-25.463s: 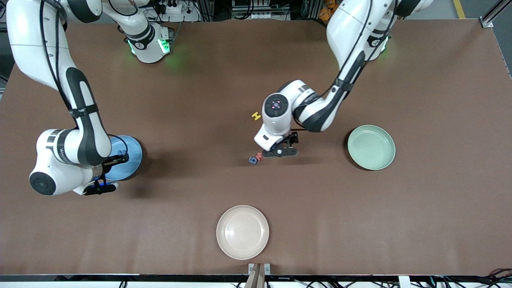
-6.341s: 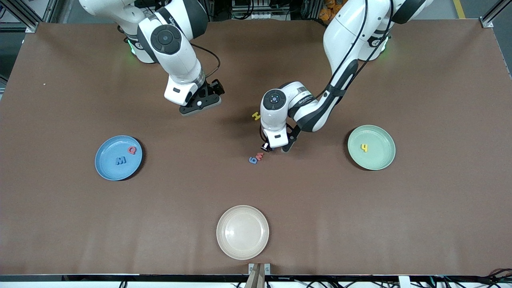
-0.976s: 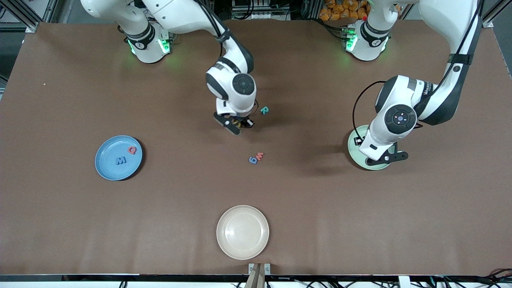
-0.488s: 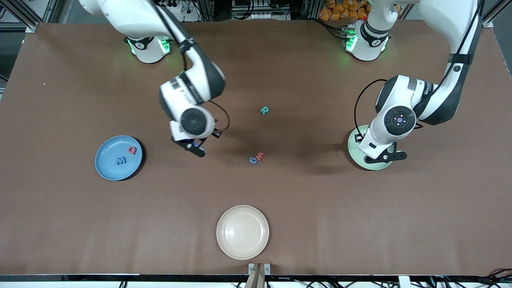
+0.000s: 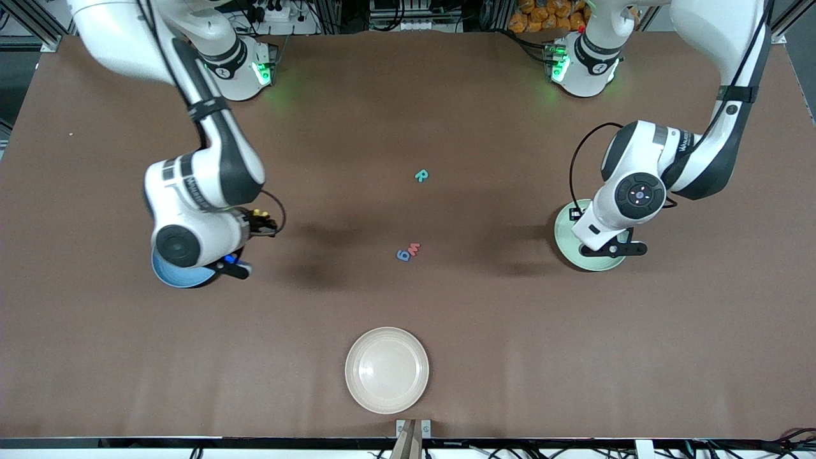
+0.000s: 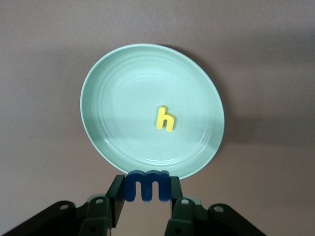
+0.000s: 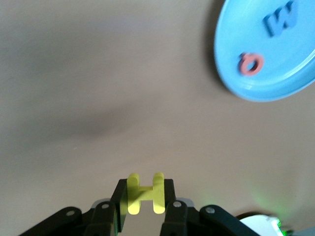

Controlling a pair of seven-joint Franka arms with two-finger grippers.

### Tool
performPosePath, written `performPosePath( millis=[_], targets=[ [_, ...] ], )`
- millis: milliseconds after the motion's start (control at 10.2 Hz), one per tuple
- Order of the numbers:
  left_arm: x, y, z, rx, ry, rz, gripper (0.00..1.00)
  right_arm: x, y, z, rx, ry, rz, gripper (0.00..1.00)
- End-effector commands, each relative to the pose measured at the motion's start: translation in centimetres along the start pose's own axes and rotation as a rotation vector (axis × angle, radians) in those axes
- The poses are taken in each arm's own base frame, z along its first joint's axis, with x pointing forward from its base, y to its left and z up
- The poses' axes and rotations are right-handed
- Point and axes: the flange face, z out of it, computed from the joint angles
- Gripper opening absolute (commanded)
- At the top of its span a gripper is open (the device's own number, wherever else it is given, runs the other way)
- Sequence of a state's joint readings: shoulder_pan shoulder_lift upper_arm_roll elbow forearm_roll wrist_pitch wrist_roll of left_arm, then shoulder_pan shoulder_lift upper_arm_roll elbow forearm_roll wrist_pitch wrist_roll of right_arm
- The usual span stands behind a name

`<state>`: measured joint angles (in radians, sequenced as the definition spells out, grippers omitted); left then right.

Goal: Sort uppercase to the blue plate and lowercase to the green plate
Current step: 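Carry the H to the blue plate while the left gripper releases the m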

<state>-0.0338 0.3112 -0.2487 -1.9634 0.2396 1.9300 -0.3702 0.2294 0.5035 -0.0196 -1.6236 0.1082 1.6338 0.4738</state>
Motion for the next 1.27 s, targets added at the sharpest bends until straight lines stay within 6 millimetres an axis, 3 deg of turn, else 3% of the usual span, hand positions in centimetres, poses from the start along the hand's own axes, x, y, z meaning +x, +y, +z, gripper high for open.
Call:
performPosePath(
  millis=[0, 98, 195, 488, 585, 683, 780, 976, 1171],
  targets=[
    [-0.3, -0.5, 0.0, -0.001, -0.020, 0.028, 0.00, 3.1, 4.6, 1.6, 0.018, -0.034, -0.106, 0.00],
    [-0.3, -0.5, -0.1, 0.000, -0.018, 0.029, 0.39, 5.1, 7.7, 2.3, 0.008, -0.027, -0.132, 0.00],
    [-0.2, -0.2, 0.3, 0.008, -0.023, 0.041, 0.99, 7.0, 10.7, 3.8, 0.031, -0.053, -0.168, 0.00],
    [-0.1, 0.7, 0.1, 0.009, -0.016, 0.056, 1.00, 9.0, 13.3, 5.7, 0.058, -0.063, -0.208, 0.00],
    [0.4, 0.9, 0.1, 0.005, -0.013, 0.052, 1.00, 9.4, 13.9, 6.1, 0.064, -0.067, -0.244, 0.40],
    [0.9, 1.5, -0.2, -0.005, -0.008, 0.043, 1.00, 9.6, 14.2, 6.3, 0.064, -0.067, -0.277, 0.66],
    [1.6, 2.8, -0.5, -0.015, -0.001, 0.039, 1.00, 9.7, 14.2, 6.6, 0.064, -0.071, -0.279, 0.85],
    [2.6, 4.9, -0.6, -0.022, 0.009, -0.016, 1.00, 9.5, 13.2, 6.4, 0.068, -0.071, -0.276, 0.90],
    [3.8, 6.6, -0.9, -0.034, 0.022, -0.053, 1.00, 8.4, 10.0, 5.3, 0.047, -0.055, -0.230, 0.87]
  ],
)
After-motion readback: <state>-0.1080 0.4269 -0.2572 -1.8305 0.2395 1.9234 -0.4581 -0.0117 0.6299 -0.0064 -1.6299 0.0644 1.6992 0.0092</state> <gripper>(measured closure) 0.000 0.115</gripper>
